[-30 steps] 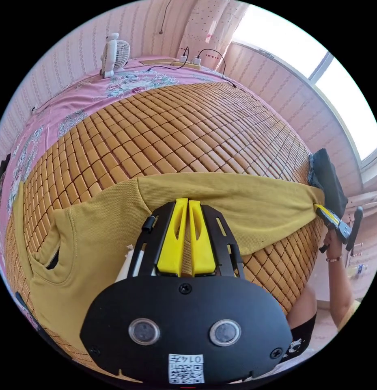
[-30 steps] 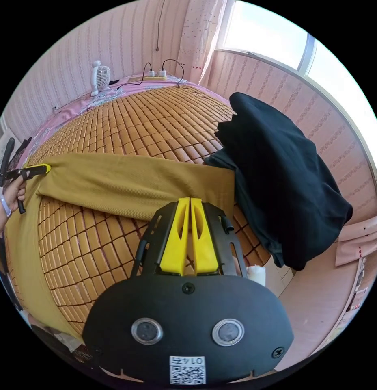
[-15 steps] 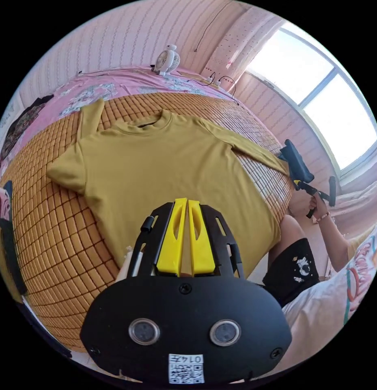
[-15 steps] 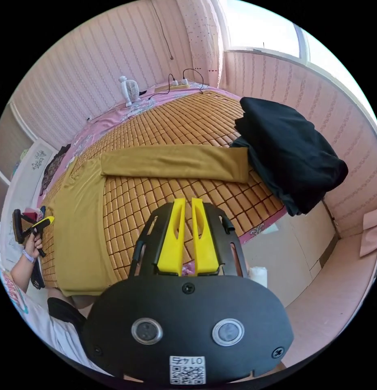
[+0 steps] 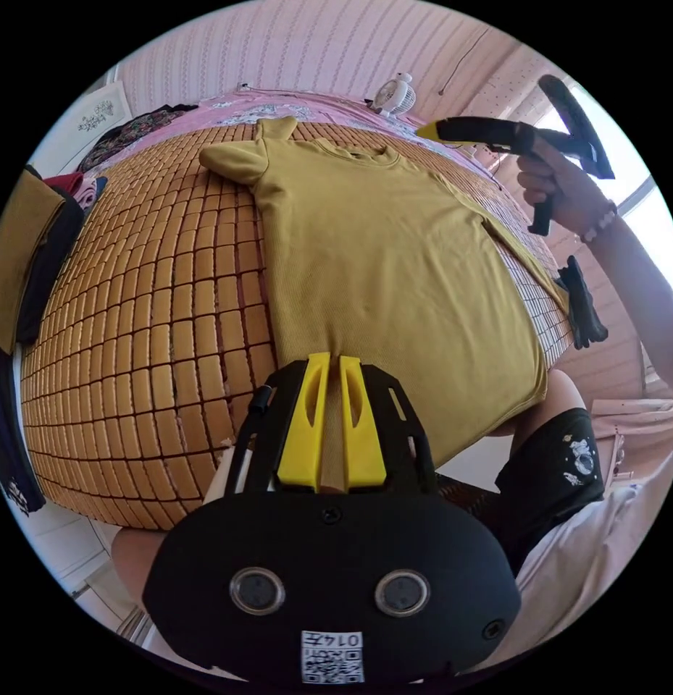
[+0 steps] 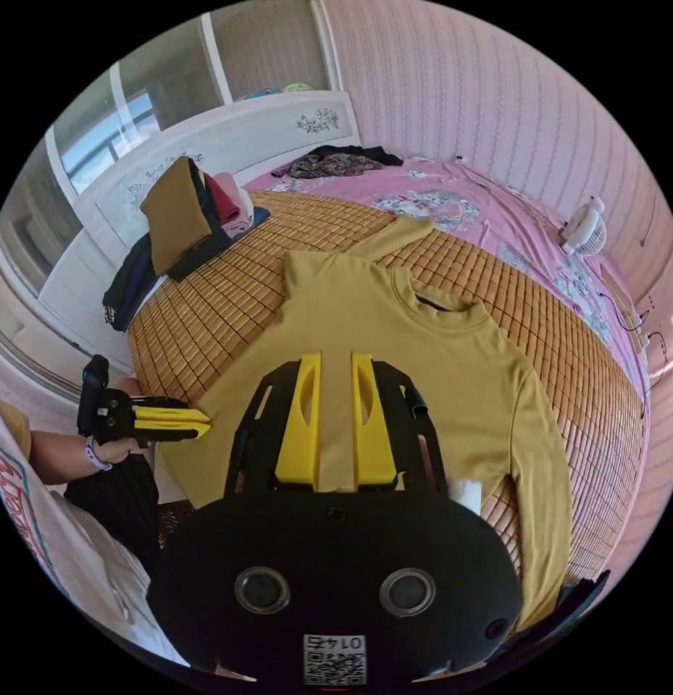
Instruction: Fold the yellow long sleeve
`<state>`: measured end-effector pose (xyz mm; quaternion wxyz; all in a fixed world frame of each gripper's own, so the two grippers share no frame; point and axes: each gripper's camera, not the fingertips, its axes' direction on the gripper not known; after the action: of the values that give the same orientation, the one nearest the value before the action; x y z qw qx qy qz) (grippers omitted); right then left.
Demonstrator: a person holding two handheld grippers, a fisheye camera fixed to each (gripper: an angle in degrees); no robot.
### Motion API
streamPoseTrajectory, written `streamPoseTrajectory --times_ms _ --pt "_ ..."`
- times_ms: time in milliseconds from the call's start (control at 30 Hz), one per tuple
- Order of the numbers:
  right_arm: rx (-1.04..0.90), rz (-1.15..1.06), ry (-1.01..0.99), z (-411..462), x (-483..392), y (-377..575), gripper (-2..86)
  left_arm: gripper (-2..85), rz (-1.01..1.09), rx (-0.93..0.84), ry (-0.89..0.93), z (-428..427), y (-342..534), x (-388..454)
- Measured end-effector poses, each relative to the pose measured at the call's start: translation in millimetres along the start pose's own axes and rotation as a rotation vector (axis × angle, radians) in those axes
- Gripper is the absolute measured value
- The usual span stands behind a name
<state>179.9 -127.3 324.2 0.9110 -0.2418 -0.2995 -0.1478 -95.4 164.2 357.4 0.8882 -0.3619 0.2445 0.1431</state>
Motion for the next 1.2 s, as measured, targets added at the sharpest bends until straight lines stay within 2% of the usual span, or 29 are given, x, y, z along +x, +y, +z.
streamPoseTrajectory --times_ms 167,333,567,700,767,867,967,1033,1133,1200 --pt "-0.069 -0.094 0.001 70 -27 -121 6.9 -0.7 0.035 0.047 -0.001 -5 22 -4" --pt "-0.17 0.045 0.07 149 -25 -202 7.6 -1.0 0.046 0.006 0.082 -9 27 -22" --pt "-0.291 0.259 0.226 216 -4 -234 6.9 -1.0 0.019 0.069 0.219 -18 49 -49" --pt "-0.262 0.204 0.241 214 -5 -236 3.4 -1.0 -0.006 0.18 0.245 -35 56 -60" --pt "-0.261 0.176 0.189 206 -3 -238 2.1 -1.0 -0.028 0.26 0.197 -48 64 -67" --pt "-0.15 0.134 0.073 169 1 -237 1.3 -1.0 -0.071 0.331 0.172 -61 78 -77" --pt "0.009 -0.063 -0.184 111 -7 -229 1.1 -1.0 -0.118 0.386 0.14 -73 90 -86" --pt "0.138 -0.284 -0.409 54 -18 -216 1.1 -1.0 -0.143 0.434 0.116 -85 97 -90" --pt "0.275 -0.41 -0.439 4 -25 -195 1.8 -1.0 -0.183 0.525 0.057 -118 111 -98" --pt "0.34 -0.356 -0.382 -4 -19 -184 2.6 -1.0 -0.203 0.558 -0.007 -137 121 -103"
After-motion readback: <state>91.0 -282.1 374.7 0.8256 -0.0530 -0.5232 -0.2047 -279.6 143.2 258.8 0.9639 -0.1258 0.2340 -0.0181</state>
